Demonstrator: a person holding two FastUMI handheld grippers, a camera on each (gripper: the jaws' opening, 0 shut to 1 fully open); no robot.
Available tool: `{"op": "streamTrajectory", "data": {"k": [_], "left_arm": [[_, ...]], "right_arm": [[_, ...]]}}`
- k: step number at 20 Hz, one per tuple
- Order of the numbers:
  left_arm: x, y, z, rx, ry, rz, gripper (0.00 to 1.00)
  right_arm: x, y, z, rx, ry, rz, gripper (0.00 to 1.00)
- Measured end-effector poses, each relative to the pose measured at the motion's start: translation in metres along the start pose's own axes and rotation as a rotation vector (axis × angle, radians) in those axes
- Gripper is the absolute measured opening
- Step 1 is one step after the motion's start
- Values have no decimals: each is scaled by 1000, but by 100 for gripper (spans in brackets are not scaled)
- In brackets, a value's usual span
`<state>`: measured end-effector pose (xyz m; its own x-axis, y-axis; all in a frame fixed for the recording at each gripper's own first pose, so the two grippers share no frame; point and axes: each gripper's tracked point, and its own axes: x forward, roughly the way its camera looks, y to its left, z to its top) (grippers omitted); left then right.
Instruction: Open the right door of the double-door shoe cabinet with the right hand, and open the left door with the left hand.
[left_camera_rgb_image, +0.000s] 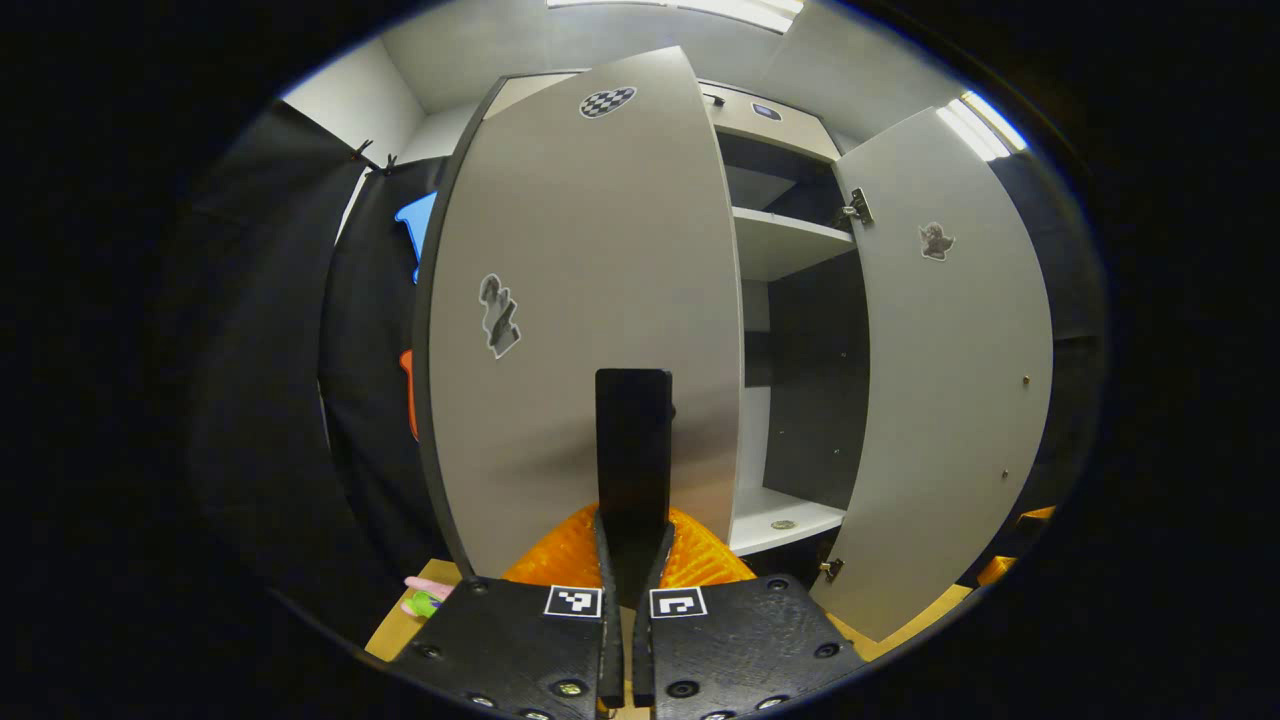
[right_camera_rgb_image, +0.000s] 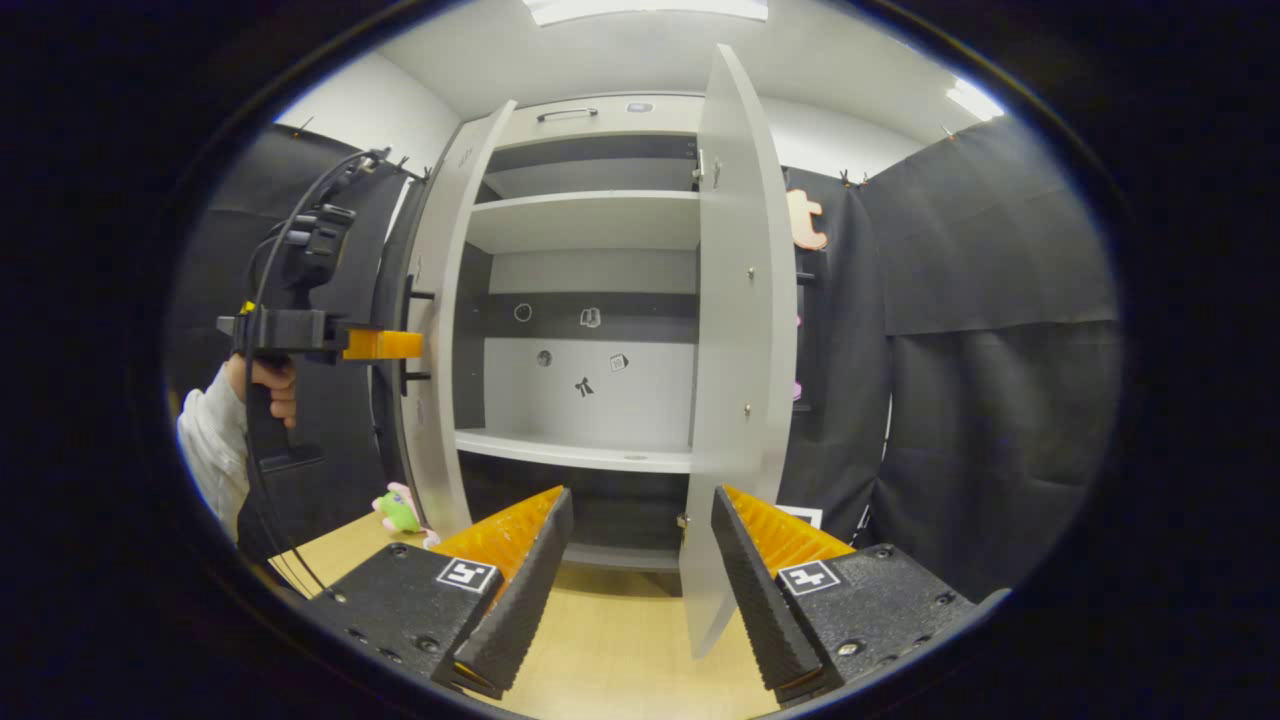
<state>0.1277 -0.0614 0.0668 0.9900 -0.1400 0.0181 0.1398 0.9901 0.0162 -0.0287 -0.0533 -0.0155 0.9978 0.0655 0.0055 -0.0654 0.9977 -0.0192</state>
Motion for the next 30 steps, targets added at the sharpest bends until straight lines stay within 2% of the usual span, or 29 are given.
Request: {"op": "streamTrajectory", "data": {"k": [8, 9, 13, 17, 22, 23, 24, 25, 27, 30], "left_arm": [[-29, 33, 0, 0, -9, 50, 2], [-29, 38, 0, 4, -12, 56, 2], [-37, 50, 0, -14, -15, 70, 2], [-47, 79, 1, -5, -28, 160, 1], [-55, 112, -1, 8, -26, 226, 1], [-56, 116, -1, -6, -30, 211, 0], [-56, 115, -3, -30, -23, 195, 12], [-56, 116, -3, -30, -25, 181, 0], [-57, 124, -2, -21, -31, 163, 0], [-57, 126, -4, -60, -43, 136, 0]], "right_arm": [[-1, 2, -2, -4, 6, 29, 88], [-1, 2, -2, -4, 9, 33, 90], [-1, 3, -2, -12, 14, 40, 88], [-1, 4, -3, -10, 14, 44, 88], [-2, 5, -4, -28, 20, 66, 88], [-1, 6, -4, -29, 22, 70, 88], [-2, 6, -6, -32, 26, 74, 88], [-2, 6, -5, -34, 27, 76, 88], [3, 9, -4, -39, 30, 77, 88], [3, 10, -2, -44, 29, 82, 88]]}}
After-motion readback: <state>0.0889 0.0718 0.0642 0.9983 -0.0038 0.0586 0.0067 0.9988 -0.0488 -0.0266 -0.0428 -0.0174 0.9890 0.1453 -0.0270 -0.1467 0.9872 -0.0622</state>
